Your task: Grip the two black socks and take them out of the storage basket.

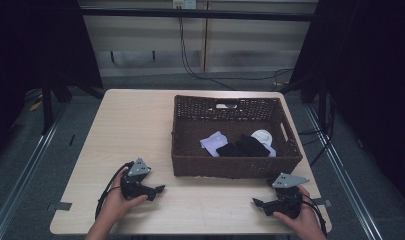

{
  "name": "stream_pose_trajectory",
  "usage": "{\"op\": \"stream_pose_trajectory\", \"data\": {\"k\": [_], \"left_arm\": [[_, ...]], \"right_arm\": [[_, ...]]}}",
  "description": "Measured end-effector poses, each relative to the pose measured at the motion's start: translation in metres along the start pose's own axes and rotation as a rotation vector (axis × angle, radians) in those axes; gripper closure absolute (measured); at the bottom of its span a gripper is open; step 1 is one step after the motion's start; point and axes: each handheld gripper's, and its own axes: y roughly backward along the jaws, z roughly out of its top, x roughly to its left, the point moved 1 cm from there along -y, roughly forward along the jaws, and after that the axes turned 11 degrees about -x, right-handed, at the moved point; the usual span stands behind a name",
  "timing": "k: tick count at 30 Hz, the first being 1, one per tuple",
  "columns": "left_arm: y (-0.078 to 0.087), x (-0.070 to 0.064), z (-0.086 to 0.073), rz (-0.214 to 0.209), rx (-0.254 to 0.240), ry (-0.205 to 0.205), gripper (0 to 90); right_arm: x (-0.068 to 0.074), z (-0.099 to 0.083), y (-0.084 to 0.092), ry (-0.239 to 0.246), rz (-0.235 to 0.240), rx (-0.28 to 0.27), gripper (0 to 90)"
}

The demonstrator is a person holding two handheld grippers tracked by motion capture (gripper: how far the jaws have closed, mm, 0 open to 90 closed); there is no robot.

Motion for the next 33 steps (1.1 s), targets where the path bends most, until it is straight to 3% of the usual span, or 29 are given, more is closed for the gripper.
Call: {"op": "stream_pose_trajectory", "data": {"k": [5,9,15,16,17,18,19,20,22,24,33], "left_arm": [[0.0,0.0,0.0,-0.001,0.002,-0.003,14.7],[0.0,0.0,0.0,-0.001,0.002,-0.002,14.7],[0.0,0.0,0.0,-0.001,0.003,-0.001,14.8],[0.0,0.0,0.0,0.0,0.006,0.0,14.8],[0.0,0.0,0.0,0.0,0.004,0.0,14.8],[0.0,0.0,0.0,0.0,0.004,0.0,14.8],[0.0,0.0,0.0,0.0,0.003,0.0,14.8],[0.0,0.0,0.0,0.0,0.003,0.0,14.8],[0.0,0.001,0.0,0.002,0.0,-0.002,14.8],[0.001,0.001,0.0,0.002,0.002,-0.005,14.8],[0.001,0.001,0.0,0.006,0.003,-0.008,14.8]], "right_arm": [[0.0,0.001,-0.001,-0.007,-0.004,0.01,13.4],[0.0,0.006,-0.001,-0.007,-0.002,0.058,13.5],[-0.003,0.022,0.001,0.033,0.059,0.266,14.6],[-0.003,0.022,0.001,0.033,0.059,0.266,14.6],[-0.002,0.026,0.002,0.035,0.08,0.317,14.5],[0.0,0.034,0.002,0.065,0.099,0.415,15.2],[0.001,0.038,0.002,0.1,0.109,0.466,15.3],[0.001,0.038,0.002,0.1,0.109,0.466,15.3],[0.005,0.045,0.001,0.148,0.099,0.568,15.7],[0.005,0.048,0.0,0.175,0.125,0.631,15.9],[0.011,0.061,-0.001,0.205,0.168,0.672,17.4]]}}
